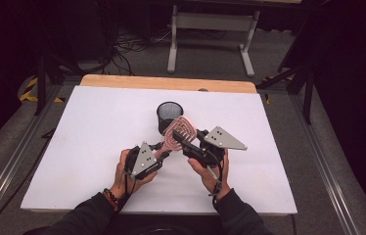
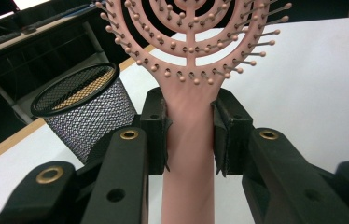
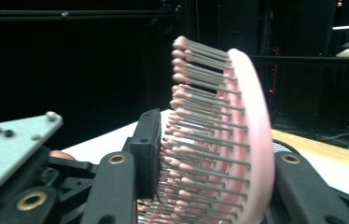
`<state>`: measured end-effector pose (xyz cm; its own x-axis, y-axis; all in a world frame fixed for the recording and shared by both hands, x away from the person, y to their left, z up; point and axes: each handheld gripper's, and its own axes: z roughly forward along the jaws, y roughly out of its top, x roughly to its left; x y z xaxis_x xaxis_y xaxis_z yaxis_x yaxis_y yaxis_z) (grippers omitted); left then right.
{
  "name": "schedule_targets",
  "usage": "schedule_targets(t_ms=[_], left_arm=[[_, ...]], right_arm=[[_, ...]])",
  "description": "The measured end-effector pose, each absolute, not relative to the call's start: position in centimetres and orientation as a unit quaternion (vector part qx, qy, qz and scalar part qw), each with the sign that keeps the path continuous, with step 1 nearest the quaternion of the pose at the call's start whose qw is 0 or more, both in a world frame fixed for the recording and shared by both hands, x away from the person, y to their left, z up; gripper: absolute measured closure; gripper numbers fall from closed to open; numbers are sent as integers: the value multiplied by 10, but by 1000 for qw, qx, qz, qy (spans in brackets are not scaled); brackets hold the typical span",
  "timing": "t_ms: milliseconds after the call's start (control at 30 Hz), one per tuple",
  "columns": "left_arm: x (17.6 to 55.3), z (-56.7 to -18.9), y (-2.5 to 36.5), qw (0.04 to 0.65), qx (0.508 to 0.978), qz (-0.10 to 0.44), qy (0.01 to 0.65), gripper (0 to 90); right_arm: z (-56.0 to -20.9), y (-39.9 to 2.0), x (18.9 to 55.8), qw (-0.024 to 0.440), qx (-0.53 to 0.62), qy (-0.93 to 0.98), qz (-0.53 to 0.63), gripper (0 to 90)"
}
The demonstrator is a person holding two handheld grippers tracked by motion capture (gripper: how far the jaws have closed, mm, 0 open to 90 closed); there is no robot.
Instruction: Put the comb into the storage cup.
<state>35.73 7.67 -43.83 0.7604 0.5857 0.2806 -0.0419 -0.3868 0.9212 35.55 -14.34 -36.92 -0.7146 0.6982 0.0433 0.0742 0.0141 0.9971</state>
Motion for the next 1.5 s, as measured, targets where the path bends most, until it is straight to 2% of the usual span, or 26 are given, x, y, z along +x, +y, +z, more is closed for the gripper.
schedule_targets(t_ms=[300, 967, 1500], left_arm=[[357, -441, 75, 519, 781, 303, 171, 695], [353, -442, 71, 513, 789, 295, 164, 689], [348, -439, 71, 514, 790, 298, 153, 547]], right_arm=[[-371, -138, 347, 243, 270, 672, 646, 628], [-370, -137, 339, 262, 241, 687, 634, 631], [-369, -142, 339, 267, 235, 693, 627, 634]])
